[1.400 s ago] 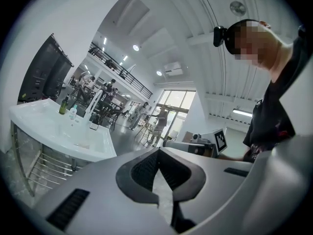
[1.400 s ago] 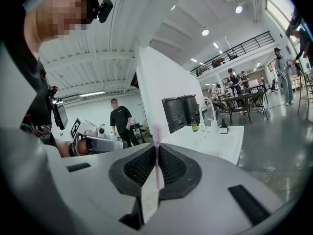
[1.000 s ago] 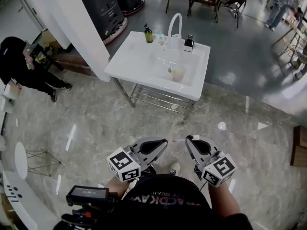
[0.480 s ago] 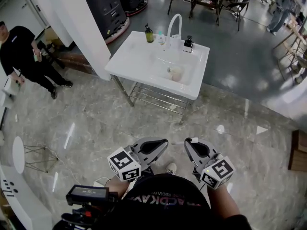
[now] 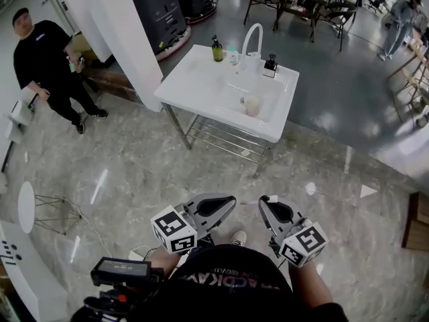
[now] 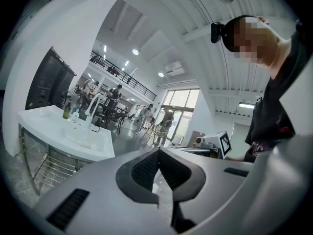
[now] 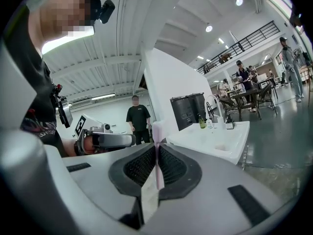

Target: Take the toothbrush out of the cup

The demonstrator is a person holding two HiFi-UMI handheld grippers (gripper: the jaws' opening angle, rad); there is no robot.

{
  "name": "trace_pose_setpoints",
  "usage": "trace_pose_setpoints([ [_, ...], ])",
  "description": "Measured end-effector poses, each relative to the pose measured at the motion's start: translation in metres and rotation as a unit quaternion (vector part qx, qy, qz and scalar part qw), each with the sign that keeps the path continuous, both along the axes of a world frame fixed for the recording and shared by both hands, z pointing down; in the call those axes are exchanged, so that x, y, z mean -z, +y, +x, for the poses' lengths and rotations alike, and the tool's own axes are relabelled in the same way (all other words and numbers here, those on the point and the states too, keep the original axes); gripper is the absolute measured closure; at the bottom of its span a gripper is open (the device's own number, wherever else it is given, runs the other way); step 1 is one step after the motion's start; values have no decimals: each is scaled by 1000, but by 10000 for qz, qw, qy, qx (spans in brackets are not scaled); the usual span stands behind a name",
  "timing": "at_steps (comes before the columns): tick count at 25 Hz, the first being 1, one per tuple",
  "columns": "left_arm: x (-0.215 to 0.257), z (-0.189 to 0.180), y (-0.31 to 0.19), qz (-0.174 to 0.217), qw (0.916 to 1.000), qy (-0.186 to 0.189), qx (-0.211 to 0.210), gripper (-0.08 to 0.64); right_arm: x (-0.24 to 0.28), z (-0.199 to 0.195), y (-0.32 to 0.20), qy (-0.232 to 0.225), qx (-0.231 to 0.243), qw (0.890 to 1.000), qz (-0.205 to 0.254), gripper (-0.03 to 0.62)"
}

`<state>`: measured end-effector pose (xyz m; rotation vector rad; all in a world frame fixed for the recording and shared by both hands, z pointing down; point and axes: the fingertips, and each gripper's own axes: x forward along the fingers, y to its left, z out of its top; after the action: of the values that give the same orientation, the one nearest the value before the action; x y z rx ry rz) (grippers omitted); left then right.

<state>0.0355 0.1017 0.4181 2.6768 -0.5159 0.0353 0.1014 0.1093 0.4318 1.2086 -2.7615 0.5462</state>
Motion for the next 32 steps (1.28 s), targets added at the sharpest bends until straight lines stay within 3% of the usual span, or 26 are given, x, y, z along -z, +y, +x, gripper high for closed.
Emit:
trace_pose_setpoints([
  [4, 7, 1, -1, -93, 9998, 164, 43, 552, 0, 1, -1, -23, 8, 10000, 8, 565],
  [32, -1, 20, -15, -134, 9999, 74, 17, 552, -7, 21, -13, -67, -65, 9999, -66, 565],
])
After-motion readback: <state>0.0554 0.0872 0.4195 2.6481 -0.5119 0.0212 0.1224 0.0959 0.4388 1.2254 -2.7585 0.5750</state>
